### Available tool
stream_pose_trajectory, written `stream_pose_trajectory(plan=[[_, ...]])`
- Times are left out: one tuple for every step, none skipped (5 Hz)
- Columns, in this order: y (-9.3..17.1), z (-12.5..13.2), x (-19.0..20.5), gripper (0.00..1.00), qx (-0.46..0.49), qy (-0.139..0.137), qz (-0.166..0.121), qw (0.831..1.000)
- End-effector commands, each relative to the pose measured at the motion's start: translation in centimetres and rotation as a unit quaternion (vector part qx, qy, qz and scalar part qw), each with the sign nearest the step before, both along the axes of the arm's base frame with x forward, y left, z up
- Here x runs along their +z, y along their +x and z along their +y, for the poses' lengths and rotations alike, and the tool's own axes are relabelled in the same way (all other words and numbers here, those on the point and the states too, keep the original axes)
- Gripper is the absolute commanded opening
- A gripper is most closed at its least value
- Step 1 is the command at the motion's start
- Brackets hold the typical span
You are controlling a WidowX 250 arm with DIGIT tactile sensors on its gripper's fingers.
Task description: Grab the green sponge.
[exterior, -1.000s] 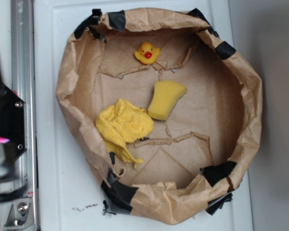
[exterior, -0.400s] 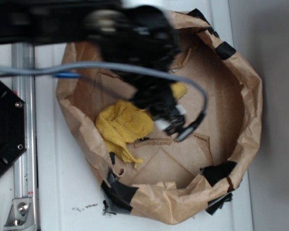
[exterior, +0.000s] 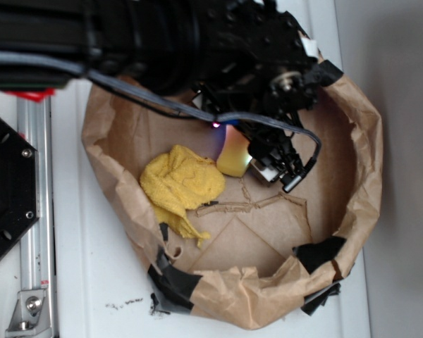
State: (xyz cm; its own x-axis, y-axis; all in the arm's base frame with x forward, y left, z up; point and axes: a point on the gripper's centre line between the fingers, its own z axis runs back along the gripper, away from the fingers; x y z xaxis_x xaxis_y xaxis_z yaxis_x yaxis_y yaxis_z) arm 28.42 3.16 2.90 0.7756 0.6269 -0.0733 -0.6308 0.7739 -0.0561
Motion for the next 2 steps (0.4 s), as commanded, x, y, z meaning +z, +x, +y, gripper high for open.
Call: stream_pose_trajectory(plan=[[0.1,-1.1,0.7,0.0,-0.015,0.017,-0.006,1.0],[1.2,-1.7,3.8,0.0,-0.139,0.056,-0.03,0.988]])
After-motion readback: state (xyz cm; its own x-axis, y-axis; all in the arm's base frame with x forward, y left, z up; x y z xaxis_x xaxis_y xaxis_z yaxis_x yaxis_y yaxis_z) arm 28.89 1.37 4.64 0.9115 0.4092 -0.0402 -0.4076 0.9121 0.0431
